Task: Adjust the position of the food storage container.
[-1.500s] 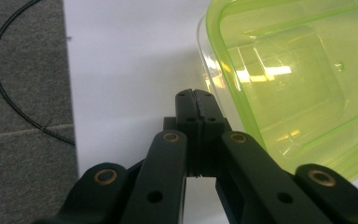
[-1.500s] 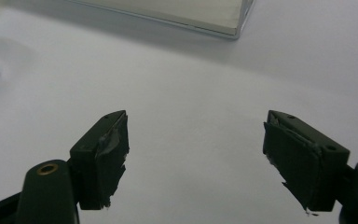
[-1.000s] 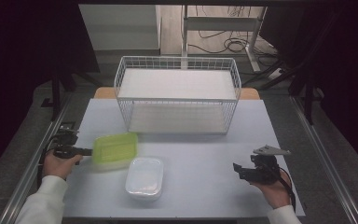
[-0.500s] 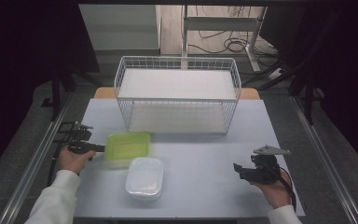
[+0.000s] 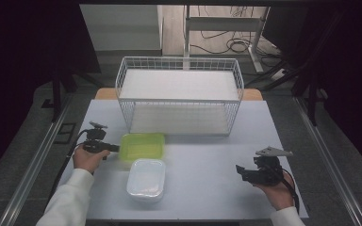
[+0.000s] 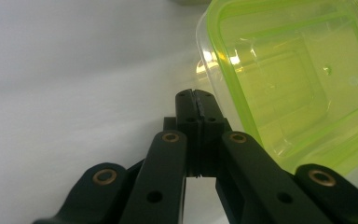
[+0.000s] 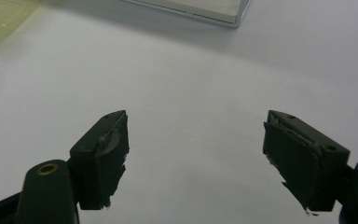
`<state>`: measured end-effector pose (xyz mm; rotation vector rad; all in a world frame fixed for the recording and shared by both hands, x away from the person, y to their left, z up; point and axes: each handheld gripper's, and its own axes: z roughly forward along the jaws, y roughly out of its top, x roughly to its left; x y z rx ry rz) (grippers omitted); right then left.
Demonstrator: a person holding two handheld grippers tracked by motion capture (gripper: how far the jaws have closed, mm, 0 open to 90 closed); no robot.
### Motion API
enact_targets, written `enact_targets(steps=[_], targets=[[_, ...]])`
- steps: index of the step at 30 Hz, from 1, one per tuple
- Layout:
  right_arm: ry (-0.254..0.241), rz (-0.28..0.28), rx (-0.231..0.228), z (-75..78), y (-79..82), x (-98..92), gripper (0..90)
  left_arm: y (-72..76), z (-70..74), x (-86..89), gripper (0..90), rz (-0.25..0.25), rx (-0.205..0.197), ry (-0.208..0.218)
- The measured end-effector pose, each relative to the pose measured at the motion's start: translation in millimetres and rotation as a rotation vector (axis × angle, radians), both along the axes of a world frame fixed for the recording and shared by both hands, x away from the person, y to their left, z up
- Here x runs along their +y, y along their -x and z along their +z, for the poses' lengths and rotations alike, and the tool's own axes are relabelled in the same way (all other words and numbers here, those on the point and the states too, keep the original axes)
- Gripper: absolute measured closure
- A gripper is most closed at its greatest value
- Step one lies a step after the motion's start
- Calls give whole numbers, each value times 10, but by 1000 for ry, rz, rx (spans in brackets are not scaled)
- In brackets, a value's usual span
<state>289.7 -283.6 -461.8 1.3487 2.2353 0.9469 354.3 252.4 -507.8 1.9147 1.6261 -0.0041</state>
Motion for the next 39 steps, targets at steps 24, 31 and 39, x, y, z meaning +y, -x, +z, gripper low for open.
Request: enact_targets(steps=[24, 31, 39], targets=[[34, 3, 7, -42, -13, 21, 220, -127, -74, -476, 898, -76, 20, 129], [51, 8, 3, -54, -20, 33, 214, -126, -96, -505, 898, -93, 18, 159], [60, -12, -10, -50, -13, 37, 196, -100, -66, -504, 897, -83, -9, 158]])
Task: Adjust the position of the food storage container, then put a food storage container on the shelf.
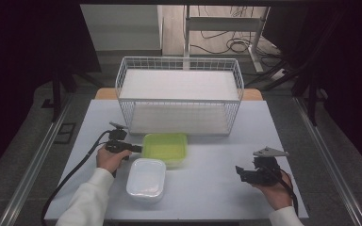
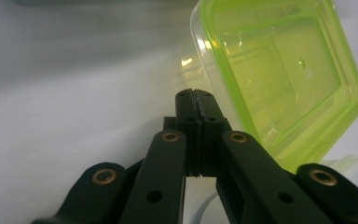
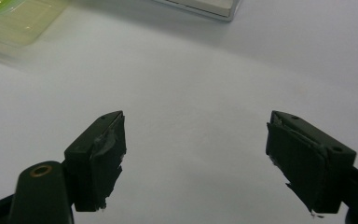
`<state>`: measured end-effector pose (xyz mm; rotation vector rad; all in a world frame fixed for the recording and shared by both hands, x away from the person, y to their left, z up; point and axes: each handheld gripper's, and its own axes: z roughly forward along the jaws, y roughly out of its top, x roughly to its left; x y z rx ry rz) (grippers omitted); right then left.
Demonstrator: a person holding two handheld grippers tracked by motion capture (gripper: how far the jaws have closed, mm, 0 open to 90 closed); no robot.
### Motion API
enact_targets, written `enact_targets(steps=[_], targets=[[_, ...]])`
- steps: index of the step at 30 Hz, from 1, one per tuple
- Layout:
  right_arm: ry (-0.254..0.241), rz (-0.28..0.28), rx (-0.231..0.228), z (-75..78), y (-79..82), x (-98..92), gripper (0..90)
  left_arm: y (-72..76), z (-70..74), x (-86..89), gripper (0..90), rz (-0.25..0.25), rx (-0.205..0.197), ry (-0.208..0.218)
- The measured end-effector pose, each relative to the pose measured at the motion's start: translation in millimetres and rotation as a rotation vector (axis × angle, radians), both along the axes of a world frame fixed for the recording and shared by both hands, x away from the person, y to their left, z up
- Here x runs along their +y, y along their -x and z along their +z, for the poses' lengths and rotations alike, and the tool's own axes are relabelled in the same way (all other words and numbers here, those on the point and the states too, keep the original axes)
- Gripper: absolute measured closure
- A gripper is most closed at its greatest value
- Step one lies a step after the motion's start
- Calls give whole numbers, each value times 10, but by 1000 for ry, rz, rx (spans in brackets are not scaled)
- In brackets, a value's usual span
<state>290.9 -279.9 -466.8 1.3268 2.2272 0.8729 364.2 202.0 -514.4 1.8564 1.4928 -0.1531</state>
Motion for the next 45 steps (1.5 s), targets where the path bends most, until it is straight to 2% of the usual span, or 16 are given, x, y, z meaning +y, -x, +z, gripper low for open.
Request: enact_targets(steps=[2, 3, 7, 8, 11, 15, 17, 20, 23, 25, 27, 34, 37, 40, 43, 45], targets=[[-3, 3, -11, 9, 11, 7, 192, 51, 93, 57, 896, 19, -39, -12], [-3, 3, -11, 9, 11, 7, 192, 51, 93, 57, 896, 19, -39, -12], [-14, 11, -19, 26, 35, 12, 191, 202, 273, 197, 886, 33, -99, -17], [-14, 10, -18, 28, 38, 12, 190, 202, 273, 197, 883, 33, -99, -17], [-18, 6, -21, 35, 48, 14, 190, 382, 413, 273, 883, 35, -150, -20], [-21, 7, -24, 49, 54, 30, 190, 513, 503, 324, 882, 34, -184, -16], [-16, 13, -33, 64, 51, 55, 190, 634, 571, 362, 868, 32, -215, -1], [-28, 20, -40, 80, 54, 77, 190, 688, 599, 372, 789, 20, -217, -2], [-34, 36, -45, 81, 49, 105, 190, 756, 650, 391, 630, 22, -229, 17], [-25, 55, -51, 65, 39, 124, 190, 759, 661, 413, 484, 36, -227, 22], [-22, 59, -53, 60, 36, 127, 189, 764, 666, 423, 431, 39, -229, 22], [-62, 71, -75, 45, 24, 104, 198, 774, 695, 453, 395, 45, -269, 56], [-98, 64, -65, 54, -1, 97, 209, 781, 693, 437, 374, 41, -271, 62], [-171, 71, -44, 83, -26, 123, 225, 785, 700, 421, 368, 33, -268, 67], [-186, 89, -32, 96, -54, 168, 230, 763, 711, 415, 366, 36, -272, 56], [-187, 114, -27, 115, -99, 216, 237, 741, 725, 402, 359, 28, -273, 67]])
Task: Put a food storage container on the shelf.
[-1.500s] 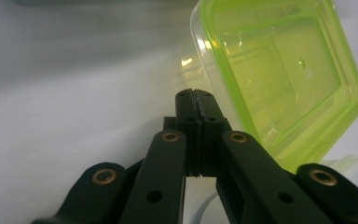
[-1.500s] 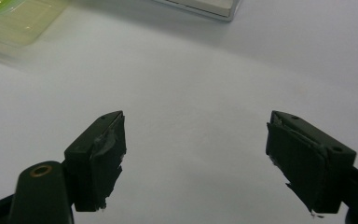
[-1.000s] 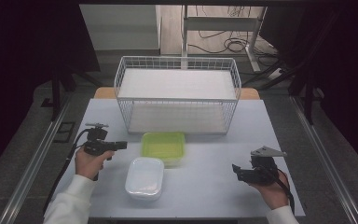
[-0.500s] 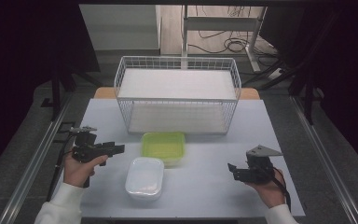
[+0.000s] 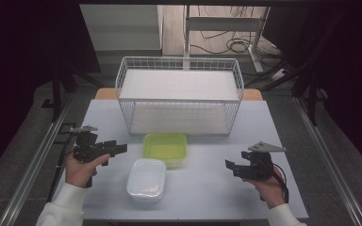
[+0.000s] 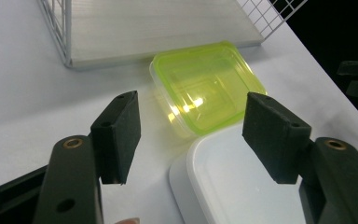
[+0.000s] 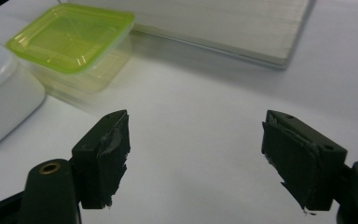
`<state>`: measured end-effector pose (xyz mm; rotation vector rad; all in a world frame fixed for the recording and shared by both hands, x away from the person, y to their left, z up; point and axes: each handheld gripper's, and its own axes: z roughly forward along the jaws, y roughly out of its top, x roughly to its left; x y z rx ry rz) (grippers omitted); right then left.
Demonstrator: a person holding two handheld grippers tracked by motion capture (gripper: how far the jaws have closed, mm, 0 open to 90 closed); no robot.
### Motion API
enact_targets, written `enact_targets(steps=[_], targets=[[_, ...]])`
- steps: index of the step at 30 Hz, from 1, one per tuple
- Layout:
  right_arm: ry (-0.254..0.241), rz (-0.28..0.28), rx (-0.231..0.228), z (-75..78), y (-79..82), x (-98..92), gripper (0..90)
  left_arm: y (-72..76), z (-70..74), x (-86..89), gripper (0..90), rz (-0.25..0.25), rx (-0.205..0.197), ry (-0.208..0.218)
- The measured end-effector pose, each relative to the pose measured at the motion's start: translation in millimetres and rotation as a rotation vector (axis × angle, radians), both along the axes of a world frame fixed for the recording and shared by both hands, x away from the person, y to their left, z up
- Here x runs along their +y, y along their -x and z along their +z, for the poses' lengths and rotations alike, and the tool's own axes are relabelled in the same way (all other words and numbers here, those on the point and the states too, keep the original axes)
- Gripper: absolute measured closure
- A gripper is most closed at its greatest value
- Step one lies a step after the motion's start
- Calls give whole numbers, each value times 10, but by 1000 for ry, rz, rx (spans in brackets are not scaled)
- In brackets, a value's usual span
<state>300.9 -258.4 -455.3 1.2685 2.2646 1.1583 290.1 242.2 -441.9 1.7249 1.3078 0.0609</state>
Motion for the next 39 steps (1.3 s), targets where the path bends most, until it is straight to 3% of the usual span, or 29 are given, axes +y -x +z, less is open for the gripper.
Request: enact_targets(steps=[3, 6, 7, 15, 23, 31, 36, 39], targets=[[-46, 12, 15, 59, -84, 69, 261, -7, 92, -40, 353, -20, -25, -34], [-58, 14, 19, 81, -105, 103, 269, -15, 127, -53, 350, -26, -33, -36], [-87, 30, 35, 114, -133, 159, 272, -32, 157, -68, 350, -24, -39, -35], [-129, 68, 70, 187, -327, 334, 298, -156, 160, -129, 371, -41, -15, -35], [-172, 64, 117, 104, -504, 504, 335, -338, 61, -230, 383, -34, 63, -37], [-200, 89, 183, 33, -644, 724, 366, -561, -130, -327, 393, -44, 156, -22], [-199, 95, 214, -9, -709, 803, 382, -634, -210, -339, 405, -50, 189, -21], [-199, 101, 240, -52, -753, 874, 395, -680, -285, -326, 412, -51, 218, 3]])
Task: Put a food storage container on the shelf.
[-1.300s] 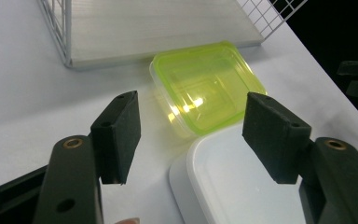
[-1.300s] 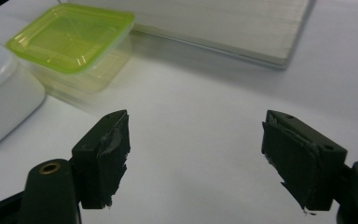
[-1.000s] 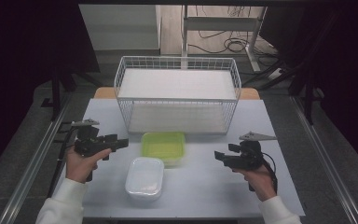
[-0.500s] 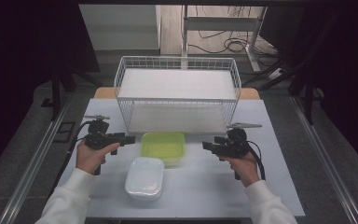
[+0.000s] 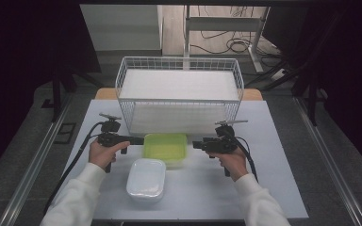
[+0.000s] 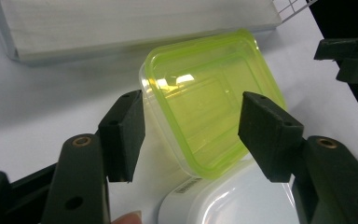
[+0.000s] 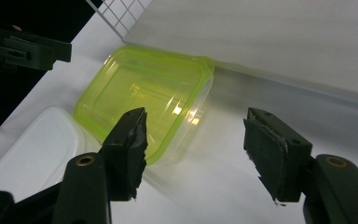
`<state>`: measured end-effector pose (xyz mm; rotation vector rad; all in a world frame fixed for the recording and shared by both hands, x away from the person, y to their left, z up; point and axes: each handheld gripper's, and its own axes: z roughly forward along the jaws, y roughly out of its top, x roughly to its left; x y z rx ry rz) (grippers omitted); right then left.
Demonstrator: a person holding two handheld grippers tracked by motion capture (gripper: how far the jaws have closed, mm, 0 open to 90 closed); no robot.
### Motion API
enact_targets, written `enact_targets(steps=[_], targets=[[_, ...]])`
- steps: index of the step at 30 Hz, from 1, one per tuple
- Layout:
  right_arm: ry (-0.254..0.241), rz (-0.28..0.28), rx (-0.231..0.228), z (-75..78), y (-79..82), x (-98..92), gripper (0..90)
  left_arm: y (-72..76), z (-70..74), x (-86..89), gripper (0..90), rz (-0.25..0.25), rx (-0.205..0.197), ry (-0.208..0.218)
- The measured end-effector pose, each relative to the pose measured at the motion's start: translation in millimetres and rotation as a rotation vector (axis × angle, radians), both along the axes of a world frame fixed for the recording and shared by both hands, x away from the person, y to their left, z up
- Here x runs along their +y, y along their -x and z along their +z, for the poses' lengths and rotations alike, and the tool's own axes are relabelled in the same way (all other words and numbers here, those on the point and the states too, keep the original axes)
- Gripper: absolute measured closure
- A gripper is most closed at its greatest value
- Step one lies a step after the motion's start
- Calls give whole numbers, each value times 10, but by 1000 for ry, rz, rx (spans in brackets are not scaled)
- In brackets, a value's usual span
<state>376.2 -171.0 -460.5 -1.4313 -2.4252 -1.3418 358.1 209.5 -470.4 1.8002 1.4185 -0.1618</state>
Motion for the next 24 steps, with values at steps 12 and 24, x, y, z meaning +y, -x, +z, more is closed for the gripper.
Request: enact_targets(steps=[12, 24], targets=[[-56, -12, 137, -228, -166, 143, 467, -78, -174, -2, 447, -7, 59, 45], [-87, -19, 193, -412, -254, 264, 519, -133, -342, 22, 490, 6, 104, 112]])
